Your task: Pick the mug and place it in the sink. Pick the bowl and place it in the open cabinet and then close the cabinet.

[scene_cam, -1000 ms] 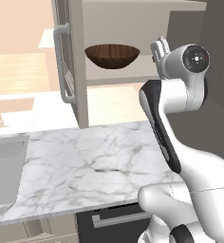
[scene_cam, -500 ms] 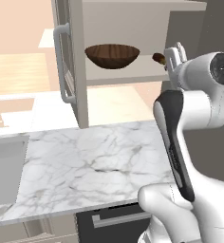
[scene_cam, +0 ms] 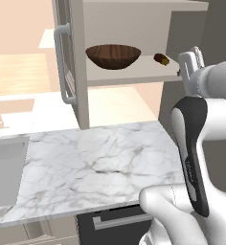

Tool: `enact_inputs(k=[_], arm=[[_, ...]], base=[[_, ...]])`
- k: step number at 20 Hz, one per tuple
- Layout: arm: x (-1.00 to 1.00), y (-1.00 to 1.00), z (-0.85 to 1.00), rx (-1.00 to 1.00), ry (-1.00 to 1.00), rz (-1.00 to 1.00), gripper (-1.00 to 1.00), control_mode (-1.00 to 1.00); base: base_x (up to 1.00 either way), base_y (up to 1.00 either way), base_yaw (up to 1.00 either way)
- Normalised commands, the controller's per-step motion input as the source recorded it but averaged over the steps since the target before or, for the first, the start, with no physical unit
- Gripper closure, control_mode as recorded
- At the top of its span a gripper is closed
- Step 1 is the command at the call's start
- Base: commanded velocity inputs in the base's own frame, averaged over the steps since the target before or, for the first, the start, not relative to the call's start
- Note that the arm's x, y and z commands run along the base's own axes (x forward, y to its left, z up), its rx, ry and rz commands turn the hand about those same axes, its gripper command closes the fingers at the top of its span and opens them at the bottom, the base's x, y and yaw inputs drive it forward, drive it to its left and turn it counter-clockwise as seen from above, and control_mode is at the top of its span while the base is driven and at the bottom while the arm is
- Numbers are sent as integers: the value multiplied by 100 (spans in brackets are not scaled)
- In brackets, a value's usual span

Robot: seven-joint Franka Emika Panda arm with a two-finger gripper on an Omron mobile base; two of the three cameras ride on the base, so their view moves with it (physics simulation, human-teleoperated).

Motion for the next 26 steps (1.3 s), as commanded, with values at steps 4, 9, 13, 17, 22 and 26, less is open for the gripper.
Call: enact_inputs(k=[4,9,13,17,22,26], arm=[[-5,-8,-14,0,-8,6,-100,-100],[-10,-18,-20,0,-7,6,-100,-100],[-12,-11,-14,0,-19,0,-100,-100],[-1,-20,-32,0,-16,0,-100,-100],[-3,-21,-31,0,-15,0,-100,-100],[0,-21,-14,0,-10,0,-100,-100]], base=[[0,0,0],[0,0,0],[0,0,0],[0,0,0],[0,0,0],[0,0,0]])
